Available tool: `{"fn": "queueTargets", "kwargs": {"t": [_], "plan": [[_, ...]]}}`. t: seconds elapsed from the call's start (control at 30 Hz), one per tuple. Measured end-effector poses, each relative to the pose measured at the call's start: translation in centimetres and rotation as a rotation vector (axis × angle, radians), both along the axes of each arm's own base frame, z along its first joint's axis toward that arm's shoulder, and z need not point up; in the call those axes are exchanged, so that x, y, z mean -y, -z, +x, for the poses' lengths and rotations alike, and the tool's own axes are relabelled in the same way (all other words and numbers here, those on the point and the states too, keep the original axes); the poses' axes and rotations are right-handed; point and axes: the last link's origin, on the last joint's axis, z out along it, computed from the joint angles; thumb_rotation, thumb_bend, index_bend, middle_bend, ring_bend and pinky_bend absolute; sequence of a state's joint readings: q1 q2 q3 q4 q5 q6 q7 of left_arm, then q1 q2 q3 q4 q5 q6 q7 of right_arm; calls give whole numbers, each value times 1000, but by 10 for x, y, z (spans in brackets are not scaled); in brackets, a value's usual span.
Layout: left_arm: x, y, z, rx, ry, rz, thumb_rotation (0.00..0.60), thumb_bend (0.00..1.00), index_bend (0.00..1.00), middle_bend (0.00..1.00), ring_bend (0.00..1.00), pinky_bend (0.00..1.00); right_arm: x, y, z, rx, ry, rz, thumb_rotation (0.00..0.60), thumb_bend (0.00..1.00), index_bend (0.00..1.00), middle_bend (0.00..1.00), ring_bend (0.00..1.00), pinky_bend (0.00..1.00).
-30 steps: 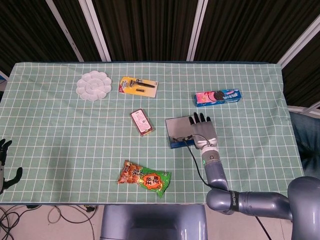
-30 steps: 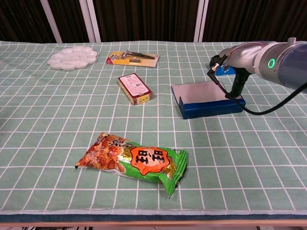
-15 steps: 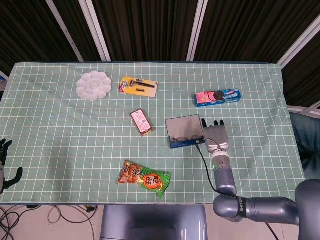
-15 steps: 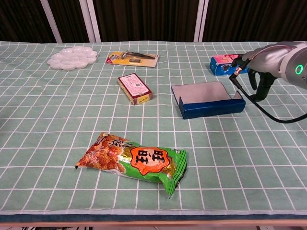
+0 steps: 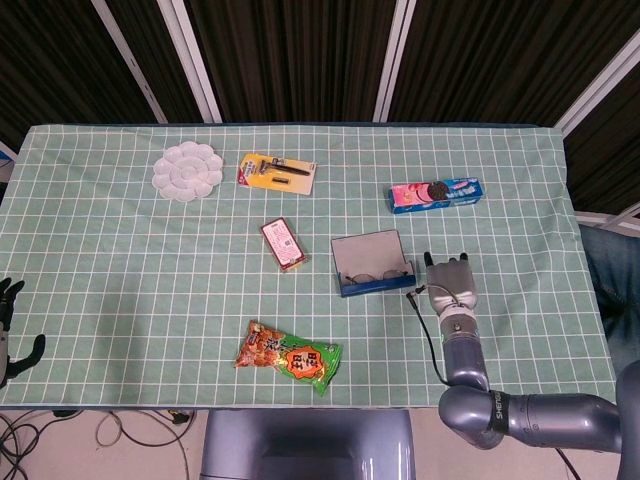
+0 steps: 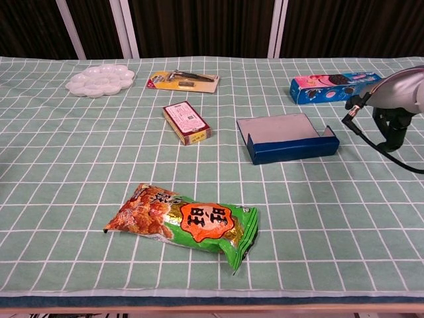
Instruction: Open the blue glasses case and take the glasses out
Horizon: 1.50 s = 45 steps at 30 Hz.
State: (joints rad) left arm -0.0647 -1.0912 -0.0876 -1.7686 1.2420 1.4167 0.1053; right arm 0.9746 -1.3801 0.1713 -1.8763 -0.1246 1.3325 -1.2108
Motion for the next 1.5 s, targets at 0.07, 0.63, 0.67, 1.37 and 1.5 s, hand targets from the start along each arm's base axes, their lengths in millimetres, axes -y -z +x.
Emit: {"fn": "queueTargets", "kwargs": {"t": [0.07, 0.63, 0.67, 1.37, 1.5], "plan": [[0, 0, 0, 0, 0, 1, 600, 386, 70, 0, 0, 0, -4, -1, -2, -13, 18, 27, 600, 454, 20, 522, 283, 170], [0, 0, -1, -2, -2, 1, 600, 386, 70, 0, 0, 0, -19, 9, -3, 8, 40, 183, 600, 462, 20, 509, 273, 170], [0, 0, -1, -2, -2, 1, 600, 386, 71, 0, 0, 0, -20, 10, -3, 10, 42, 188, 600, 464, 20, 510, 272, 170], [0, -1, -1, -1, -8, 4, 600, 386, 70, 0, 0, 0, -19, 18, 1, 78, 42, 194, 600, 493, 20, 521, 273, 170], [0, -1, -1, -1, -8, 4, 600, 386, 70, 0, 0, 0, -16, 19, -1, 99, 50, 180, 600, 499, 20, 524, 274, 170]]}}
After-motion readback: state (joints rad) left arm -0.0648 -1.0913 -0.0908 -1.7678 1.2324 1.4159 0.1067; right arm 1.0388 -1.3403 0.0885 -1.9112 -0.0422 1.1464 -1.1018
